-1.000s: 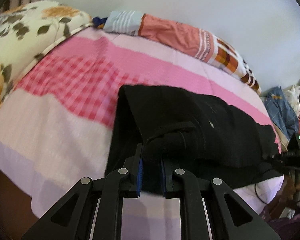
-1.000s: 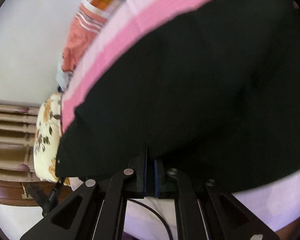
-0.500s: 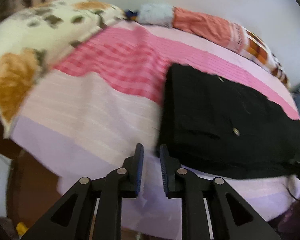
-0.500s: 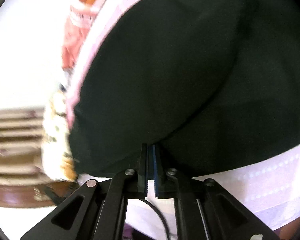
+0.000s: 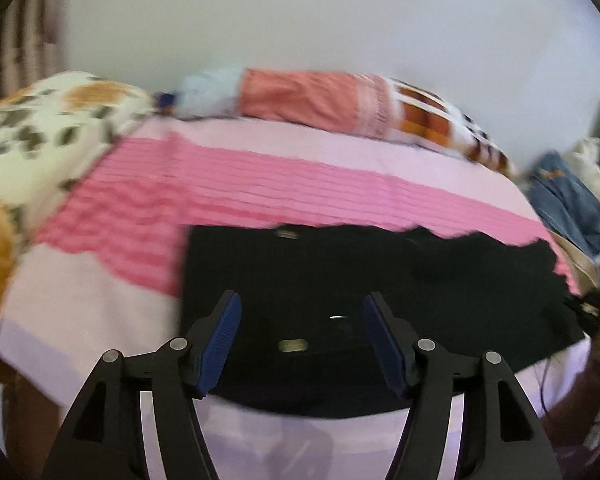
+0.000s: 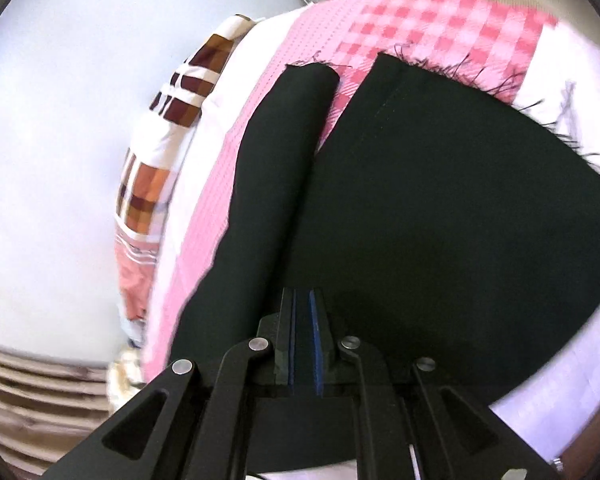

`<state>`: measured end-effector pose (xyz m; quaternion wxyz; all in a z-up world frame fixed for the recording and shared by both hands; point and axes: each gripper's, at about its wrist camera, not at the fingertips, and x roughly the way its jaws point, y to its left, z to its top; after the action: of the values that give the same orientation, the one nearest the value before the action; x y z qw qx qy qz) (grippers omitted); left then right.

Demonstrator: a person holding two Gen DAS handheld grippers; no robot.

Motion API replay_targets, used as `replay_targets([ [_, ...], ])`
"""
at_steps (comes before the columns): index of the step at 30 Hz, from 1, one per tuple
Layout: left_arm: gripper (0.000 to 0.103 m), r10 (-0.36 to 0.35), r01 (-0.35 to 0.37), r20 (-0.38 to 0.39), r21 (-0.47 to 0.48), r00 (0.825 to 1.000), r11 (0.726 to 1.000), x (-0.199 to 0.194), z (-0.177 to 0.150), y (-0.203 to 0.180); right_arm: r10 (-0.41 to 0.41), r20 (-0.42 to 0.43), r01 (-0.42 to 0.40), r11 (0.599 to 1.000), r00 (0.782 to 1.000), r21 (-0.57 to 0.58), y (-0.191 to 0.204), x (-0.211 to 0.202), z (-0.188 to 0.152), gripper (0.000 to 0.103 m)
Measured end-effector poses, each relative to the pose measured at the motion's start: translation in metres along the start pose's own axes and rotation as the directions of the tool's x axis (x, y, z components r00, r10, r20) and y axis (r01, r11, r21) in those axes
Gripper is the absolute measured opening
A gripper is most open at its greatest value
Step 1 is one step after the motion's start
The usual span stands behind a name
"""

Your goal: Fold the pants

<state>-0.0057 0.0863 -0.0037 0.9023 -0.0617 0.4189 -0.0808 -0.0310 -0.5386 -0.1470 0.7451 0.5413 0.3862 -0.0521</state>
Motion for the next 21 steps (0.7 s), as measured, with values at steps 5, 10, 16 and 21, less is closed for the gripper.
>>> replay_targets([
  [5,0.065,-0.054,0.060,-0.070,0.087,0.996,0.994,0.038,-0.010,-0.054,-0.025,0.078,0.029,0.998,0.997,-0.047,0.012,0.006,0.040,0.010],
  [10,0.065,-0.052,0.068,-0.129,0.124,0.990,0.990,0.057,-0.021,-0.076,-0.078,0.066,0.083,0.993,0.995,-0.085,0.025,0.023,0.081,0.011],
  [16,0.065,-0.050,0.065,-0.159,0.092,0.986,0.994,0.065,-0.022,-0.074,-0.186,0.017,0.186,0.979,0.982,-0.079,0.028,0.058,0.091,0.031],
  [21,0.065,-0.048,0.060,-0.182,0.057,0.982,0.997,0.069,-0.016,-0.066,-0.200,0.103,0.219,0.950,0.974,-0.224,0.084,0.067,0.082,0.011],
])
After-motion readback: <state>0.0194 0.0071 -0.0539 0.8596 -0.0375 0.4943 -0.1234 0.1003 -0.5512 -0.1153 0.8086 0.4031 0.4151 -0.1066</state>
